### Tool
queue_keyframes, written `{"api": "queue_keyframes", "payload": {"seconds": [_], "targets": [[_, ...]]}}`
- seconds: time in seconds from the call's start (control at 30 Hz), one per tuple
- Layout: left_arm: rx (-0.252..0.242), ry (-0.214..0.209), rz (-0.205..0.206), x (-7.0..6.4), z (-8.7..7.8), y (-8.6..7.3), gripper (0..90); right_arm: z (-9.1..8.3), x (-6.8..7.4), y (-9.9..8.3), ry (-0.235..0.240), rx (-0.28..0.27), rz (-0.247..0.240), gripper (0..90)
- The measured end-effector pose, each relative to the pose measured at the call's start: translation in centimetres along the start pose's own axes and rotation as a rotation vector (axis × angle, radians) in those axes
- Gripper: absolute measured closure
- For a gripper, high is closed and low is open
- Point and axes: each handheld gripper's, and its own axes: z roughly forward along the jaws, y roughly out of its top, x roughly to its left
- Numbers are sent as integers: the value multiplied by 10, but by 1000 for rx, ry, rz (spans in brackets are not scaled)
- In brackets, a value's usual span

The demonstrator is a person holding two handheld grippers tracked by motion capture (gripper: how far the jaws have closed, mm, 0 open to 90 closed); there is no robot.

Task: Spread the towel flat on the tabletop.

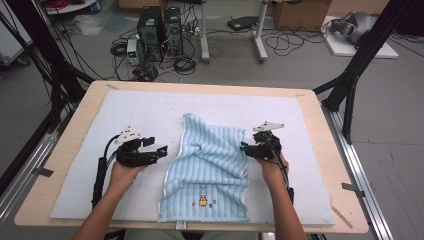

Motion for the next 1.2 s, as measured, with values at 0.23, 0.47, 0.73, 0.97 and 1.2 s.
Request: {"api": "queue_keyframes", "payload": {"seconds": [0.23, 0.47, 0.73, 0.97, 1.2], "targets": [[-12, 21, -20, 7, -6, 3, 320, 37, -12, 19, 29, 35, 40, 324], [5, 47, -29, 15, -11, 4, 319, 50, -16, 25, 47, 60, 25, 701], [18, 51, -24, 14, -11, 11, 319, 56, -22, 34, -66, 31, -44, 837], [27, 53, -6, 8, -9, 25, 318, 52, -46, 34, -280, 13, 65, 819], [46, 39, -1, 11, 8, 38, 318, 35, -50, 33, -216, -42, 112, 586]]}}
